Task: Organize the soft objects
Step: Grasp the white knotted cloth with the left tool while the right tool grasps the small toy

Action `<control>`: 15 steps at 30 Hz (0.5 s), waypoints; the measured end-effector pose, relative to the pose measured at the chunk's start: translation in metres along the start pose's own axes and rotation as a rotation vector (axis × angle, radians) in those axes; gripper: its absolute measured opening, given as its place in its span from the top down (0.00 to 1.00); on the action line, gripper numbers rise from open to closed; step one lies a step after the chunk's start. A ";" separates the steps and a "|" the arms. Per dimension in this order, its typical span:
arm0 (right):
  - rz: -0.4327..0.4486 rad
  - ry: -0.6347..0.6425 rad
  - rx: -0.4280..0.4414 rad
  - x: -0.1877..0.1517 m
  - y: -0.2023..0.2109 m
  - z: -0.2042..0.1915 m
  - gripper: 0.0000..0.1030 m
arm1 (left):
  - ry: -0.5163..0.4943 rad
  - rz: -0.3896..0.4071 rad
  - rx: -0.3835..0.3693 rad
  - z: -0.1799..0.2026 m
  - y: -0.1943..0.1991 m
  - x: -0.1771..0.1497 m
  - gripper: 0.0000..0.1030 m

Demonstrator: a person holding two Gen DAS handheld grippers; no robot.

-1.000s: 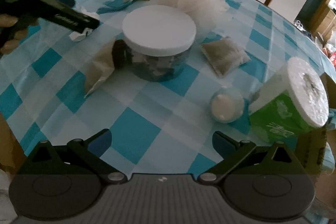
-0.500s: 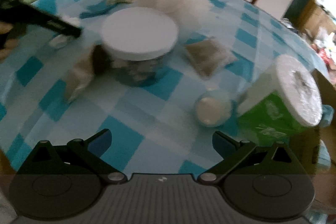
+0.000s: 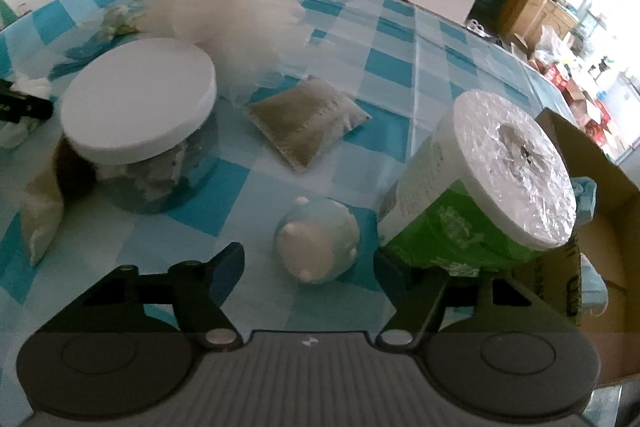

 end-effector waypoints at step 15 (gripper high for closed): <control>-0.002 0.001 -0.004 0.005 -0.008 0.000 0.49 | 0.019 0.001 -0.008 -0.002 -0.001 0.002 0.52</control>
Point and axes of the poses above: each gripper's, at about its wrist camera, not at the fingertips, and y roughly against the way its jaws point, z to its right, x to its top, the point moved 9 cm from there along -y, roughly the way its jaws point, and after that the axes turned 5 degrees about -z, right-handed, at the moved point
